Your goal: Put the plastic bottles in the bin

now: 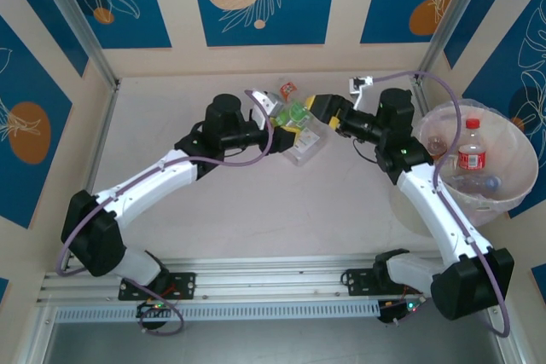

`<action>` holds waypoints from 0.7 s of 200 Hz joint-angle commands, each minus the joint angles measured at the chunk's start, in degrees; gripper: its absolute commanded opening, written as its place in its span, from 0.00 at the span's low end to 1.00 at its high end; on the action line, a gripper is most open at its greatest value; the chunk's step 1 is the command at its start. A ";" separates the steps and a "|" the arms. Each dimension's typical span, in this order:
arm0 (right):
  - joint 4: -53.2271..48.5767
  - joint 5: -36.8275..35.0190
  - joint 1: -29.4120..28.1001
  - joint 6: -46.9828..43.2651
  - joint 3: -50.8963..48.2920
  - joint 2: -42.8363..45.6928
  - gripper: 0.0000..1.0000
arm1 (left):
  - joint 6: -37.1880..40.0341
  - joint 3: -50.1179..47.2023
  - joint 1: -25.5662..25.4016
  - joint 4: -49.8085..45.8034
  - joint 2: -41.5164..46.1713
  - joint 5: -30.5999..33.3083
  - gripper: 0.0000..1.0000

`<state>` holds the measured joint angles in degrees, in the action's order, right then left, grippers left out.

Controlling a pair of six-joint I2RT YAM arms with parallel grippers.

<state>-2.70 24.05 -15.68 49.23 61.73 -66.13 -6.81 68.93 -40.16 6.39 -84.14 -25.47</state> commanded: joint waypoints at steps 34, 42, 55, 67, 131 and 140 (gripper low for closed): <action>-5.10 1.72 -4.48 -6.01 5.33 -2.49 0.97 | 5.92 2.87 -1.91 -3.21 -0.86 2.30 0.40; -6.98 0.41 -4.72 -6.84 5.86 -2.73 0.93 | 6.02 2.67 -2.06 -2.66 -0.77 1.76 0.40; -9.42 -0.24 -4.81 -7.46 6.66 -3.41 0.86 | 6.02 2.44 -2.04 -1.90 -0.61 0.59 0.40; -11.33 -0.70 -4.80 -7.74 7.40 -4.17 0.80 | 5.93 2.34 -2.14 -1.40 -0.59 -0.21 0.40; -17.07 -6.31 -3.72 -12.41 9.29 -2.17 0.53 | 5.32 2.01 -2.14 -1.48 -0.94 -0.10 0.74; -19.23 -8.39 -2.95 -14.30 10.21 -0.93 0.52 | 5.89 1.91 -2.11 -1.97 -0.57 -1.57 0.84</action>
<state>-16.47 19.77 -19.88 40.34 69.06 -70.37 -2.26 69.28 -41.82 3.81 -84.99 -24.21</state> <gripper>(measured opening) 0.569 0.748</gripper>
